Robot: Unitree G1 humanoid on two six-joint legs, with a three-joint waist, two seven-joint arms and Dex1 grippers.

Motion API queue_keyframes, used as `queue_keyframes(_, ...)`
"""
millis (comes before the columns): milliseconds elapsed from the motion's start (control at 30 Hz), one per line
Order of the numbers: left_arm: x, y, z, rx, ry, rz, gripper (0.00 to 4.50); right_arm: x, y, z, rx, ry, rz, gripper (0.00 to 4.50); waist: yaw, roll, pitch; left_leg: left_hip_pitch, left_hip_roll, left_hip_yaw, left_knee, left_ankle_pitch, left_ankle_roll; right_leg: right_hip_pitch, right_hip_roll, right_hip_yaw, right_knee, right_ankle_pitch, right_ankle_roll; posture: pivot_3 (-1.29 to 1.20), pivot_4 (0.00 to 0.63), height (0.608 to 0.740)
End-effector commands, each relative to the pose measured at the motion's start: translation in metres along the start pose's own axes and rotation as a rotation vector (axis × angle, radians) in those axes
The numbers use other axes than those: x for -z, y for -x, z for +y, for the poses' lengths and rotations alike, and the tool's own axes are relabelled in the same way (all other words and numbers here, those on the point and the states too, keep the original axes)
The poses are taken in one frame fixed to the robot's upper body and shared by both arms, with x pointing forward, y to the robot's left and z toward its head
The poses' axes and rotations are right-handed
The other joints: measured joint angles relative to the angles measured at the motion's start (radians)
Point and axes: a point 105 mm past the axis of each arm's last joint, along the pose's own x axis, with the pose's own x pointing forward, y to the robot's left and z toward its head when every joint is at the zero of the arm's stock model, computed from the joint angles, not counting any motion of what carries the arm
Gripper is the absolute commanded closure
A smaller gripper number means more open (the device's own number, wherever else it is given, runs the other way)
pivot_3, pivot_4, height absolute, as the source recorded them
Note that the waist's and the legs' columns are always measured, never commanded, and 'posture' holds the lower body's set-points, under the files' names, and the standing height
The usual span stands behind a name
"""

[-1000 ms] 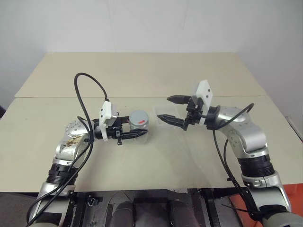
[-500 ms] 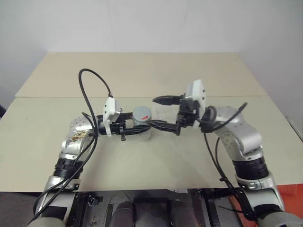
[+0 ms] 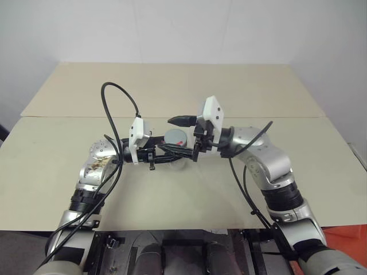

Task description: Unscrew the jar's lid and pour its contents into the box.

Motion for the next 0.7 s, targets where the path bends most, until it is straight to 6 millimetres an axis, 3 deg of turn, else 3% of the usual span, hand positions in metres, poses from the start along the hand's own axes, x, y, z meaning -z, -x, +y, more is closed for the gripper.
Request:
queue_keyframes(33, -0.013, 0.001, 0.001, 0.005, -0.055, -0.018, 2.55, -0.015, 0.003, -0.007, 0.034, 0.054, -0.038, 0.02, 0.0, 0.0, 0.0, 0.0, 0.0, 0.0, 0.0, 0.0, 0.0, 0.0, 0.0, 0.0, 0.0, 0.0, 0.0, 0.0, 0.15, 0.74)
queue_keyframes(700, -0.01, 0.006, -0.005, 0.001, -0.04, -0.016, 2.55, -0.005, 0.063, -0.025, 0.202, 0.037, -0.002, 0.02, 0.002, 0.0, 0.0, 0.0, 0.0, 0.0, 0.0, 0.0, 0.0, 0.0, 0.0, 0.0, -0.001, 0.0, 0.0, 0.0, 0.15, 0.74)
